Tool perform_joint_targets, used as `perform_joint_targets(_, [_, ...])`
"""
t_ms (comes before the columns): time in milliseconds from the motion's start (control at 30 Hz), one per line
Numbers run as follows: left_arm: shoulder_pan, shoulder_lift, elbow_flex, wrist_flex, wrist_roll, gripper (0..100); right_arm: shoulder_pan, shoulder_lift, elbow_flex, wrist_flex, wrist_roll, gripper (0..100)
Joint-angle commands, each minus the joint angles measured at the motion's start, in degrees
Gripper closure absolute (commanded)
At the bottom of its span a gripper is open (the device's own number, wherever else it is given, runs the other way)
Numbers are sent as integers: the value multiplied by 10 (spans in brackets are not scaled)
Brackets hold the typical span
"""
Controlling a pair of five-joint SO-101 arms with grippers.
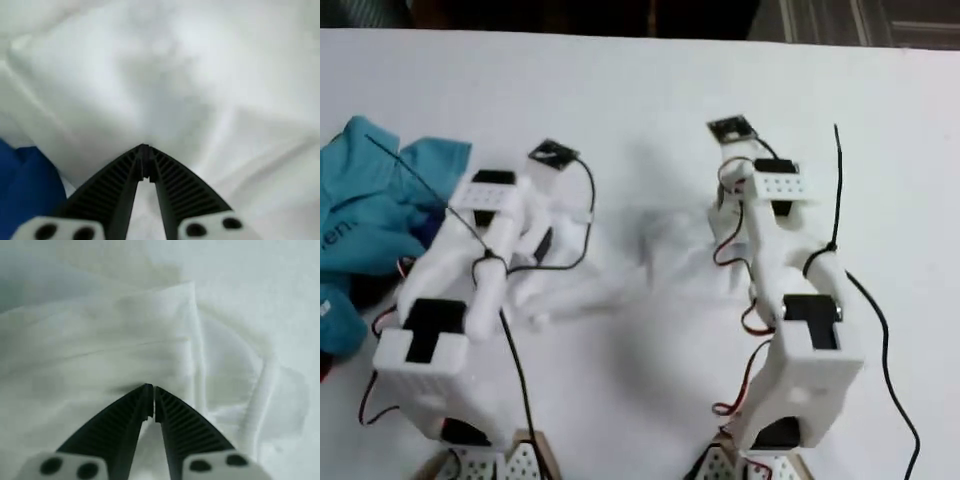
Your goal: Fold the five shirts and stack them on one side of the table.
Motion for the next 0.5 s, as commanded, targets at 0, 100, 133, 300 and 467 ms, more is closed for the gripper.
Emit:
perform_joint_targets(0, [-1, 7, -15, -8, 4, 975, 6, 3, -52, -6, 3, 980])
perform_joint_targets(100, [-1, 22, -16, -11, 4, 974, 6, -1, -98, 45, 4, 980])
perform_joint_targets(133, [-1, 26, -16, -11, 4, 974, 6, -7, -113, 67, 5, 980])
perform_joint_targets(300, [-1, 45, -16, -31, 6, 974, 17, -45, -147, 137, 7, 977])
perform_joint_targets(467, [-1, 48, -20, -30, 5, 974, 27, -51, -128, 180, 72, 880])
